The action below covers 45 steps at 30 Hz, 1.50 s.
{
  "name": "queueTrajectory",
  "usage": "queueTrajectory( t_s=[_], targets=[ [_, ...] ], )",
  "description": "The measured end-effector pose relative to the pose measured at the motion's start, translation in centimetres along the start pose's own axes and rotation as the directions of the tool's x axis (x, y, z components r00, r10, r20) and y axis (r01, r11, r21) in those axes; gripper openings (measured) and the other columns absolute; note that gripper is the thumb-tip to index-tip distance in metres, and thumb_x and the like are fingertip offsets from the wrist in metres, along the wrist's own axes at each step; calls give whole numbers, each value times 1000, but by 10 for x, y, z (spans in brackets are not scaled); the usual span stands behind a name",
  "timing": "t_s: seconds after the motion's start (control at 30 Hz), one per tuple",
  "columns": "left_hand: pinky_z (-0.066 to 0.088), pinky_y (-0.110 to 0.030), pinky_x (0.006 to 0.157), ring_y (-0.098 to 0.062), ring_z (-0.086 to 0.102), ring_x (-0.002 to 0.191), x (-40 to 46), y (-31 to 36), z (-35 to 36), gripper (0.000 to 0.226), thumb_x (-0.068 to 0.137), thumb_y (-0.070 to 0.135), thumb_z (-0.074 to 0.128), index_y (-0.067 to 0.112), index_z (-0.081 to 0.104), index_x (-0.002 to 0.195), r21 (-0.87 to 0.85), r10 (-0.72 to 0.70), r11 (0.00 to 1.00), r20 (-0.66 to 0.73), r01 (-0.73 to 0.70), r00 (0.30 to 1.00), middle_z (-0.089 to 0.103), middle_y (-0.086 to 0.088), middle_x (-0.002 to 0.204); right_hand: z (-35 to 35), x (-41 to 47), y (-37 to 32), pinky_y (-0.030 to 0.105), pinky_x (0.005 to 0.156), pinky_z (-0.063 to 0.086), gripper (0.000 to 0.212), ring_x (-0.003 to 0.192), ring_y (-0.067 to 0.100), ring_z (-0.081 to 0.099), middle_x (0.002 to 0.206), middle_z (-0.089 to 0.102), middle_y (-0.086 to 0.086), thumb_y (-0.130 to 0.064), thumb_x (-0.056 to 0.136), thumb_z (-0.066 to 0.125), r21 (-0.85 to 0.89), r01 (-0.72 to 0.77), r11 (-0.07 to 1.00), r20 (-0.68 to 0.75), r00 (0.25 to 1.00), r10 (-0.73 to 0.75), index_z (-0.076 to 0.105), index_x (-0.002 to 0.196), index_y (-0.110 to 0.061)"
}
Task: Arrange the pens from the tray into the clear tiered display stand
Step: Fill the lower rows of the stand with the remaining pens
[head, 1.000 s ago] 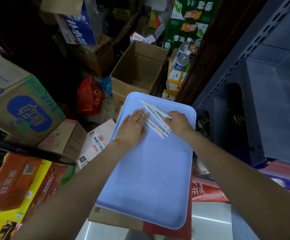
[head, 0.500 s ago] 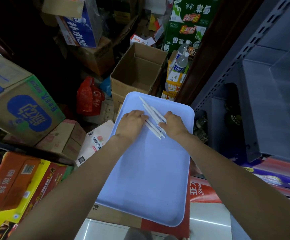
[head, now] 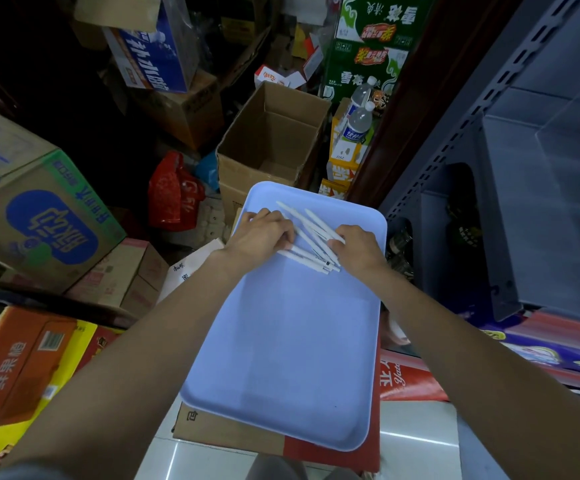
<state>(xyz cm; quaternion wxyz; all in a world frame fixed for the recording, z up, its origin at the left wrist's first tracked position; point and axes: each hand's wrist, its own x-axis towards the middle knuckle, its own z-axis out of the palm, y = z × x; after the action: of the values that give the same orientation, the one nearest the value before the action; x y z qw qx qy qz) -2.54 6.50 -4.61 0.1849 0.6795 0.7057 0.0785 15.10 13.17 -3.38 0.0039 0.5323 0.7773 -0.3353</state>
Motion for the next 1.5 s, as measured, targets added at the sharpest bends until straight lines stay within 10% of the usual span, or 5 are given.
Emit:
queueTrajectory(
  t_s=[0.4, 0.77, 1.0, 1.2, 1.5],
  targets=[
    [40, -19, 75, -13, 55, 94, -46, 32, -30, 6, 92, 13, 57, 15, 59, 97, -594, -223, 803, -227, 47, 948, 59, 4, 95, -23, -44, -9, 19, 56, 53, 13, 68, 16, 64, 67, 58, 2, -11, 94, 52, 489, 70, 870, -102, 995, -22, 59, 85, -4],
    [31, -35, 86, -25, 43, 111, -47, 65, -53, 19, 99, 22, 39, 17, 48, 115, 407, 35, 912, -206, 53, 978, 52, -3, 114, -65, -84, -20, 20, 51, 40, 16, 51, 10, 46, 71, 64, 7, -16, 96, 52, 547, 101, 831, -79, 995, -69, 65, 93, -7],
    [40, -33, 62, -18, 47, 68, -56, 71, -43, 17, 100, 23, 37, 13, 47, 92, -534, -259, 823, -50, 193, 965, 52, -2, 76, -71, -84, -19, 27, 54, 35, 33, 56, 15, 42, 82, 60, 9, -5, 96, 39, 549, 12, 836, -104, 993, 54, 58, 123, -10],
    [44, -41, 85, -28, 57, 95, -58, 83, -48, 28, 99, 24, 41, 8, 60, 113, -599, -207, 799, -196, 50, 959, 61, -13, 106, -69, -88, -20, 21, 61, 50, 16, 54, 10, 58, 69, 65, 6, -6, 90, 57, 544, 123, 830, -224, 975, 3, 72, 94, -7],
    [29, -12, 39, -3, 37, 36, -63, 90, -56, 26, 99, 23, 42, 6, 62, 97, -783, -75, 606, 117, 138, 990, 56, 14, 57, -66, -83, -28, 27, 88, 54, 21, 96, 21, 65, 102, 67, 13, -3, 83, 67, 836, 56, 545, -82, 996, 23, 64, 104, -5]
  ],
)
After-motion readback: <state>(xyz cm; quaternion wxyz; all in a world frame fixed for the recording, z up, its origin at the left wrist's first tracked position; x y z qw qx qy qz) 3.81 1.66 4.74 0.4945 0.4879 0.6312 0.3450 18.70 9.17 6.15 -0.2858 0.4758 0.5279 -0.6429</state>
